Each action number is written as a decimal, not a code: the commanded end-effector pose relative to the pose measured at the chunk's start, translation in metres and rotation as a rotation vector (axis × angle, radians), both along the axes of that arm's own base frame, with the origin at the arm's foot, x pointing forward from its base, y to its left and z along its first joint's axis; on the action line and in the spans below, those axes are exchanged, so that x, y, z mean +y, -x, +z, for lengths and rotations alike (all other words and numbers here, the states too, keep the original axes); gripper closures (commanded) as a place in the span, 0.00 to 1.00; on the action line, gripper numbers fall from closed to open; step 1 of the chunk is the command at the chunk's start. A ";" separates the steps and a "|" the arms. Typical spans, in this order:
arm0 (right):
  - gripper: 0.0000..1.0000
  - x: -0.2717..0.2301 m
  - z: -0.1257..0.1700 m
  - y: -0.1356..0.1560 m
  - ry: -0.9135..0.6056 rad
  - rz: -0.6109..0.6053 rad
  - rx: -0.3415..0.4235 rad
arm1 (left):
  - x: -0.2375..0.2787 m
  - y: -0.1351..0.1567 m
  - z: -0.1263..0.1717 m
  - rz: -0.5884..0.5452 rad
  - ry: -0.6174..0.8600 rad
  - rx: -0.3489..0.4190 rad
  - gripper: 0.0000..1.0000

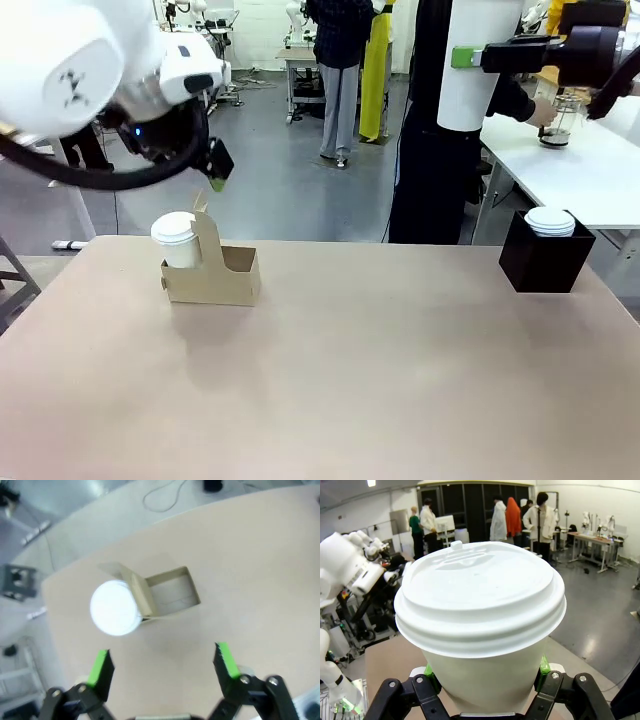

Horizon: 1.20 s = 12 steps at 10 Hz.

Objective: Pour a drink into a cup and package it in a carrier.
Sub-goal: Position the Cup Carrier in the center of the table.

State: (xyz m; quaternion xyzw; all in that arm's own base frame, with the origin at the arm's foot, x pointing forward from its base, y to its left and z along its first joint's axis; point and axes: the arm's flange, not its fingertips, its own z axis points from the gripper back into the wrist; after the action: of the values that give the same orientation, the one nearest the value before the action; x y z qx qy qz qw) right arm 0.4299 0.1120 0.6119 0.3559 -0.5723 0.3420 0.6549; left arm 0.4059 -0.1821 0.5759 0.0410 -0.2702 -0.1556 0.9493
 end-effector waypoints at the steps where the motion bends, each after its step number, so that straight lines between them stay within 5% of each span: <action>1: 0.20 0.003 0.003 -0.001 -0.027 -0.002 -0.012 | -0.011 -0.047 -0.005 0.115 -0.019 0.060 0.00; 8: 0.20 0.003 0.003 -0.001 -0.027 -0.002 -0.012 | 0.020 -0.121 -0.060 0.258 0.015 0.214 0.00; 11: 0.20 0.003 0.003 -0.001 -0.027 -0.002 -0.012 | 0.020 -0.124 -0.065 0.260 0.025 0.222 0.93; 12: 0.20 0.003 0.003 -0.001 -0.027 -0.002 -0.012 | 0.021 -0.124 -0.067 0.263 0.027 0.231 1.00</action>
State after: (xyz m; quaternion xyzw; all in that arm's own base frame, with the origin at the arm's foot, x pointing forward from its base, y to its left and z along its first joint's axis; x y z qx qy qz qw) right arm 0.4303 0.1122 0.6118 0.3559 -0.5720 0.3420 0.6551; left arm 0.5285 -0.1601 0.5064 0.0416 -0.1568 -0.0429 0.9858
